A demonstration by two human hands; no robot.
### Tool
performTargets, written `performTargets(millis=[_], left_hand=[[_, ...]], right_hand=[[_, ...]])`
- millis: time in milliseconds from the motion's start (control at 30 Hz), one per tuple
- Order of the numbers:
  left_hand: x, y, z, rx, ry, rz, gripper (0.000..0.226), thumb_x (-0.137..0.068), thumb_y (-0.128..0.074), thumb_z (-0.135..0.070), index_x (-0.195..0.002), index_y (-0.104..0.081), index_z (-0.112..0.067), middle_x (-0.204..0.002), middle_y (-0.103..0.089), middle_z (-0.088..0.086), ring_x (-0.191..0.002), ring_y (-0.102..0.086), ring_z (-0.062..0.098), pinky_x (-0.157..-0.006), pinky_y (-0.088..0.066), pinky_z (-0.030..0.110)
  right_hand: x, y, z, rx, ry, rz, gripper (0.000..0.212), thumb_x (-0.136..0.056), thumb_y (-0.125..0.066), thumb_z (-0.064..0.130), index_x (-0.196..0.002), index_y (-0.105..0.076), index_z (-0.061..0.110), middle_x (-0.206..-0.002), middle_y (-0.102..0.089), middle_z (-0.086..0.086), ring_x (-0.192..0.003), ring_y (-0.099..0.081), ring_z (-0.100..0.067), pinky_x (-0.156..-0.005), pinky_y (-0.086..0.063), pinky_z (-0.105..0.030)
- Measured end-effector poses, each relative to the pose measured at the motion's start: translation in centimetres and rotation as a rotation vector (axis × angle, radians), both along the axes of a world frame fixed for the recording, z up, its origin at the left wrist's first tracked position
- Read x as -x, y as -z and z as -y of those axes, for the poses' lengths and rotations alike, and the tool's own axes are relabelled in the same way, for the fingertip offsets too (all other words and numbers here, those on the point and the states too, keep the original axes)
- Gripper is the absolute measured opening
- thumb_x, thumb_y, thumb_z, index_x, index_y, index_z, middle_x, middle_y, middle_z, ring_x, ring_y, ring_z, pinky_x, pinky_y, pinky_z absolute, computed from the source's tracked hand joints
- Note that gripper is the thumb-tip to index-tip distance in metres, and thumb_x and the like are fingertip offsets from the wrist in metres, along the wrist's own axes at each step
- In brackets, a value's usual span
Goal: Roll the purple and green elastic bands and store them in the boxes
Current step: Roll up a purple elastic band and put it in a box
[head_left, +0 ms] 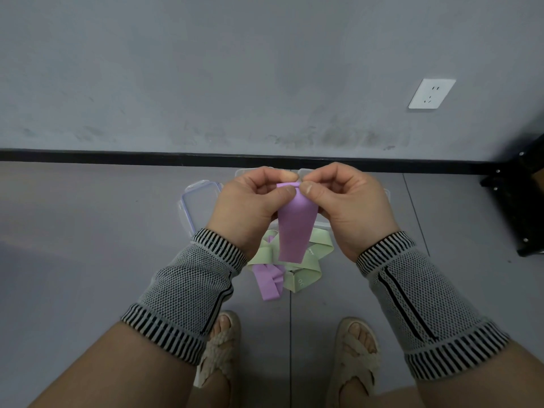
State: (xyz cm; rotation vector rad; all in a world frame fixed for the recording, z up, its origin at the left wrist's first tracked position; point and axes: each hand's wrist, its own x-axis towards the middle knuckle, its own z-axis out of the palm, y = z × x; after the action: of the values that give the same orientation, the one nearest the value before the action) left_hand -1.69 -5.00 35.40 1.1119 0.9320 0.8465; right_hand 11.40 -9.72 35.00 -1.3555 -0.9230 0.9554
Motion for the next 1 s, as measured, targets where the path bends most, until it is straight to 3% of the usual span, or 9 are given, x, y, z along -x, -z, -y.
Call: performTargets(millis=[200, 400, 567, 833, 1000], left_hand=[[-0.11, -0.03, 0.05, 0.006, 0.008, 0.033, 0.023, -0.08, -0.062, 0.008, -0.078, -0.066, -0.015, -0.075, -0.071, 0.004, -0.073, -0.066, 0.015, -0.071, -0.053, 0.027], [-0.16, -0.02, 0.09, -0.028, -0.006, 0.02, 0.02, -0.08, -0.063, 0.006, -0.08, -0.066, -0.014, -0.077, -0.071, 0.004, -0.077, -0.066, 0.017, -0.075, -0.053, 0.03], [-0.14, 0.0, -0.02, -0.008, -0.039, 0.048, 0.023, -0.081, -0.059, 0.01, -0.079, -0.064, -0.012, -0.081, -0.068, 0.009, -0.078, -0.063, 0.02, -0.073, -0.053, 0.029], [-0.09, -0.14, -0.13, -0.032, -0.073, 0.035, 0.02, -0.08, -0.062, 0.008, -0.081, -0.064, -0.012, -0.084, -0.067, 0.01, -0.082, -0.063, 0.021, -0.079, -0.054, 0.033], [-0.05, -0.07, -0.03, -0.069, -0.08, -0.004, 0.02, -0.079, -0.063, 0.008, -0.081, -0.065, -0.012, -0.082, -0.069, 0.008, -0.081, -0.065, 0.018, -0.077, -0.055, 0.03]], right_hand=[[-0.08, 0.14, -0.06, 0.005, -0.007, -0.065, 0.029, -0.077, -0.068, -0.004, -0.066, -0.067, 0.022, -0.072, -0.066, -0.001, -0.074, -0.06, -0.019, -0.075, -0.053, -0.037], [0.02, 0.23, -0.09, -0.008, 0.02, -0.066, 0.022, -0.078, -0.068, -0.005, -0.073, -0.065, 0.016, -0.073, -0.066, -0.003, -0.074, -0.061, -0.018, -0.076, -0.054, -0.037], [0.05, 0.27, -0.06, 0.024, -0.006, -0.129, 0.018, -0.079, -0.069, -0.002, -0.085, -0.067, 0.015, -0.082, -0.07, -0.008, -0.081, -0.066, -0.021, -0.085, -0.055, -0.043], [0.17, 0.02, 0.01, 0.027, -0.005, -0.122, 0.01, -0.082, -0.067, 0.003, -0.079, -0.069, 0.012, -0.078, -0.072, -0.009, -0.077, -0.067, -0.022, -0.081, -0.055, -0.048], [0.0, 0.03, 0.02, 0.021, 0.003, -0.083, 0.012, -0.083, -0.067, 0.003, -0.076, -0.07, 0.013, -0.077, -0.072, -0.009, -0.074, -0.067, -0.02, -0.075, -0.057, -0.042]])
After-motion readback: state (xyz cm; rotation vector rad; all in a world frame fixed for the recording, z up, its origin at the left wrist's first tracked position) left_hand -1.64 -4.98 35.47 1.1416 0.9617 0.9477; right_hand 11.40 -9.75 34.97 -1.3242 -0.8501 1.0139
